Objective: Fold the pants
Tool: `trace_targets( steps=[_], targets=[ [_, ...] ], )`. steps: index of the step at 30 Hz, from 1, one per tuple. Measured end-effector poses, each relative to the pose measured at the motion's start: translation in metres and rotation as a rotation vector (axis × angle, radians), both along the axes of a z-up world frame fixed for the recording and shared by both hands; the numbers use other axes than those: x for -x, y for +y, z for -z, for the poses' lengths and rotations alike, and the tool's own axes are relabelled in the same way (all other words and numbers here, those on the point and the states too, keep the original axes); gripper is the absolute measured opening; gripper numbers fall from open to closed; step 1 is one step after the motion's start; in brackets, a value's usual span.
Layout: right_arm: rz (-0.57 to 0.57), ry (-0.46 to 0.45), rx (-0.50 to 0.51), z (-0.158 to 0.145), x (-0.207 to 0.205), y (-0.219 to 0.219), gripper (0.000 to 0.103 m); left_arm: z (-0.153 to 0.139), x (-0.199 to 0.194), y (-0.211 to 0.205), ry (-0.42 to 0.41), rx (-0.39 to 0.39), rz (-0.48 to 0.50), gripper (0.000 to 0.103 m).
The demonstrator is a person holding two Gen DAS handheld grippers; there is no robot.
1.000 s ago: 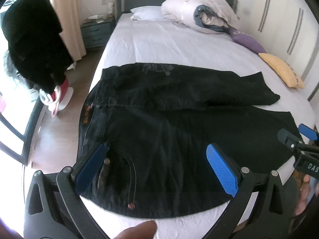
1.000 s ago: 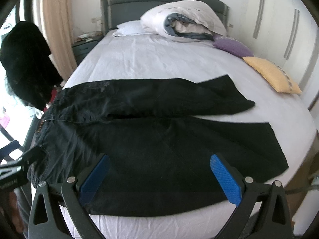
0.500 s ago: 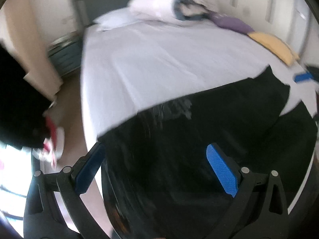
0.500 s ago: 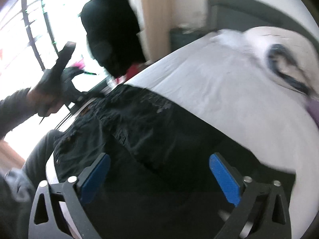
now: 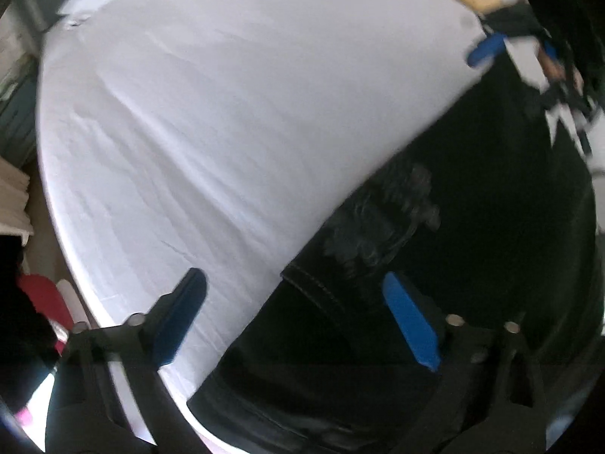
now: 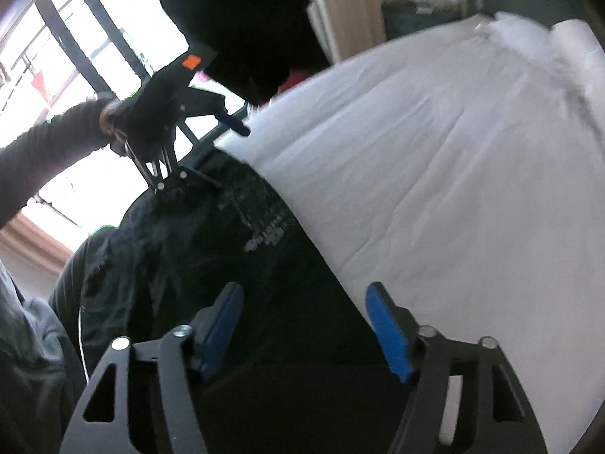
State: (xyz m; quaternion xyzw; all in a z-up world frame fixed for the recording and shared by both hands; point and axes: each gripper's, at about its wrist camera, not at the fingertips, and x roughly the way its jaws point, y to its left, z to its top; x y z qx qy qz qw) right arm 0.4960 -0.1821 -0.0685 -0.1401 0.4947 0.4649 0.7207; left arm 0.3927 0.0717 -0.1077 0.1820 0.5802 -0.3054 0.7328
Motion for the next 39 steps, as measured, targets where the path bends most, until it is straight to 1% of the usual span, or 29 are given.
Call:
trace_targets(
  steps=[2,3,6,9,11,12,13,14,15,16,17,18,19,21,24,25,29,31,35,39],
  targets=[
    [-0.042,0.036,0.032,0.018,-0.01,0.009,0.064,0.013,-0.005,0.002,0.021,-0.026,0.034,0.086],
    [-0.053,0.05,0.049,0.026,-0.014,0.012,0.064,0.013,-0.008,0.005,0.027,-0.013,0.049,0.087],
    [-0.067,0.096,0.053,0.041,-0.028,0.015,0.064,0.012,-0.018,0.009,0.044,0.019,0.069,0.086],
    [-0.078,0.147,0.054,0.056,-0.036,0.016,0.064,0.015,-0.026,0.008,0.057,0.016,0.085,0.086],
    [-0.106,0.146,0.044,0.061,-0.035,0.021,0.064,0.014,-0.031,0.009,0.062,0.017,0.095,0.085],
    [-0.112,0.159,0.033,0.061,-0.036,0.023,0.061,0.013,-0.034,0.01,0.067,0.018,0.098,0.08],
    [-0.116,0.173,0.028,0.066,-0.037,0.027,0.056,0.011,-0.035,0.009,0.074,0.024,0.103,0.068],
    [-0.135,0.189,0.028,0.067,-0.036,0.031,0.044,0.008,-0.036,0.008,0.081,0.033,0.112,0.059],
    [-0.15,0.187,0.04,0.069,-0.032,0.035,0.041,0.004,-0.037,0.009,0.094,0.047,0.124,0.039],
    [-0.166,0.18,0.061,0.07,-0.03,0.038,0.039,0.002,-0.038,0.009,0.108,0.057,0.131,0.024],
    [-0.172,0.174,0.073,0.068,-0.027,0.042,0.032,0.0,-0.039,0.01,0.105,0.05,0.135,0.023],
    [-0.167,0.169,0.084,0.067,-0.028,0.044,0.024,-0.002,-0.041,0.012,0.104,0.047,0.139,0.019],
    [-0.16,0.165,0.089,0.067,-0.029,0.043,0.021,-0.003,-0.042,0.014,0.102,0.047,0.139,0.017],
    [-0.149,0.158,0.093,0.065,-0.028,0.042,0.015,-0.008,-0.045,0.019,0.095,0.059,0.134,0.014],
    [-0.149,0.135,0.112,0.062,-0.022,0.04,0.009,-0.016,-0.051,0.028,0.067,0.064,0.134,0.012],
    [-0.147,0.123,0.12,0.06,-0.02,0.039,0.009,-0.016,-0.034,0.021,0.056,0.063,0.136,0.011],
    [-0.134,0.068,0.143,0.05,-0.016,0.037,0.007,-0.023,-0.019,0.024,-0.01,0.03,0.144,0.008],
    [-0.126,0.036,0.166,0.047,-0.012,0.038,0.006,-0.023,0.005,0.018,-0.049,0.015,0.15,0.007],
    [-0.092,-0.025,0.17,0.037,-0.006,0.037,0.004,-0.029,0.017,0.013,-0.118,-0.014,0.13,0.007],
    [-0.051,-0.098,0.157,0.024,0.012,0.037,0.003,-0.039,0.032,0.012,-0.17,-0.003,0.087,0.007]
  ],
)
